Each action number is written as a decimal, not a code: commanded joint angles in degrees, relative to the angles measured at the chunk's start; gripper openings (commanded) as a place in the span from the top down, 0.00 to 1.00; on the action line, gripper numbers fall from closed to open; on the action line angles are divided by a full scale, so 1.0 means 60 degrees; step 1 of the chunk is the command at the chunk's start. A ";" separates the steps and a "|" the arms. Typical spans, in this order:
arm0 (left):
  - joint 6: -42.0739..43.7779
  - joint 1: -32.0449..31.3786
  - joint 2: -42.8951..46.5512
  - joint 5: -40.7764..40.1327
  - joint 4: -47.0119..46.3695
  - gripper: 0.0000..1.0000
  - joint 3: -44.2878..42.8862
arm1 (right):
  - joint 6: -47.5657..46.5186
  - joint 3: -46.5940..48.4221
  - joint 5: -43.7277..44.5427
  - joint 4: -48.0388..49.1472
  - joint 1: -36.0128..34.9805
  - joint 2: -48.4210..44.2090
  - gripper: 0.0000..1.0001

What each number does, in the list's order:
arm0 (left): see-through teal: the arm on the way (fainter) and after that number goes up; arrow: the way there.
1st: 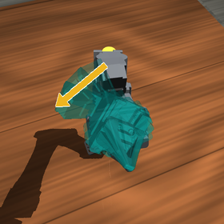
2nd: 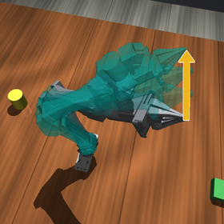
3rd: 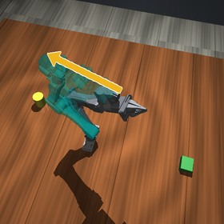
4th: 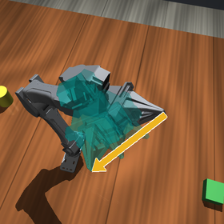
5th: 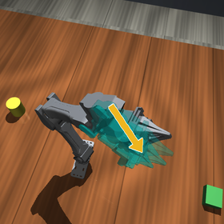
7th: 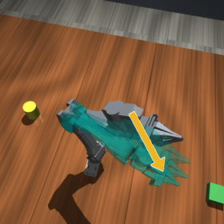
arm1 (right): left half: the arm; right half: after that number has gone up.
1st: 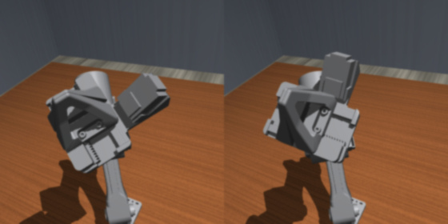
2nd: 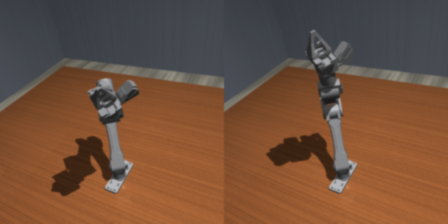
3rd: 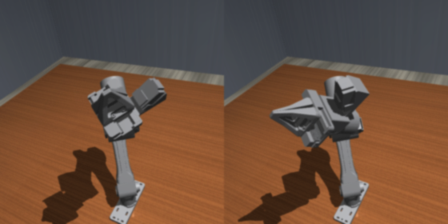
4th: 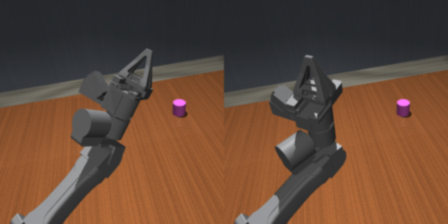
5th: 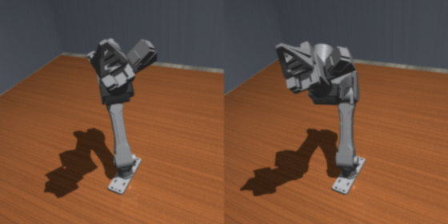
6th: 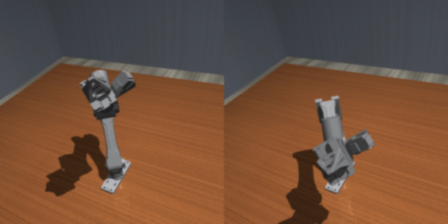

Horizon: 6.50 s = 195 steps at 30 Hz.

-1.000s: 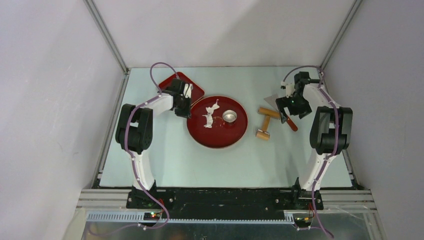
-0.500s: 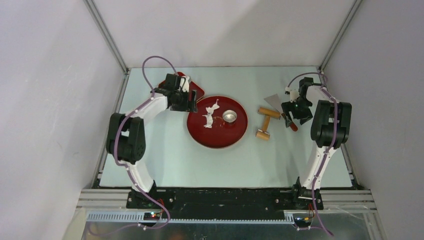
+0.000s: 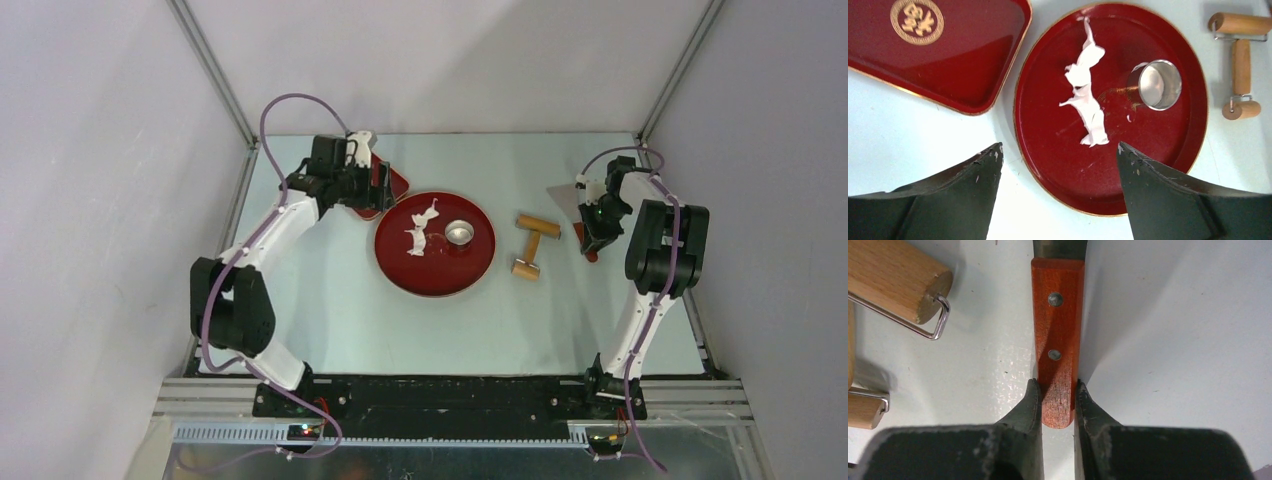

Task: Roll out the dumpling wrappers from the dough
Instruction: Pick up the spatula from the center of the board.

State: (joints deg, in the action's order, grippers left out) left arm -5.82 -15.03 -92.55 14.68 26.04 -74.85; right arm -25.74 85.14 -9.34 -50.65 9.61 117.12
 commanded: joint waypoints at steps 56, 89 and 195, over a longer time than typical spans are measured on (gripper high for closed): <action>-0.2189 -0.1851 -0.1519 0.7520 -0.0461 1.00 -0.3847 | 0.0393 -0.1445 -0.6746 0.1289 -0.2606 -0.7993 0.01; -0.4955 -0.1775 0.0337 0.8356 -0.5138 1.00 -0.1836 | -0.5352 0.0047 -1.4794 -0.5241 -0.1286 -0.3249 0.06; 0.1787 -0.2238 -0.0869 0.6858 0.0940 0.16 -0.1113 | -0.2494 0.3841 -0.9830 -0.6836 -0.3045 -0.1248 1.00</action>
State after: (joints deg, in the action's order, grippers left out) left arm -8.25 -25.96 -96.42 57.56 18.79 -79.57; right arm -42.04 104.75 -71.26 -89.30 -8.54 109.97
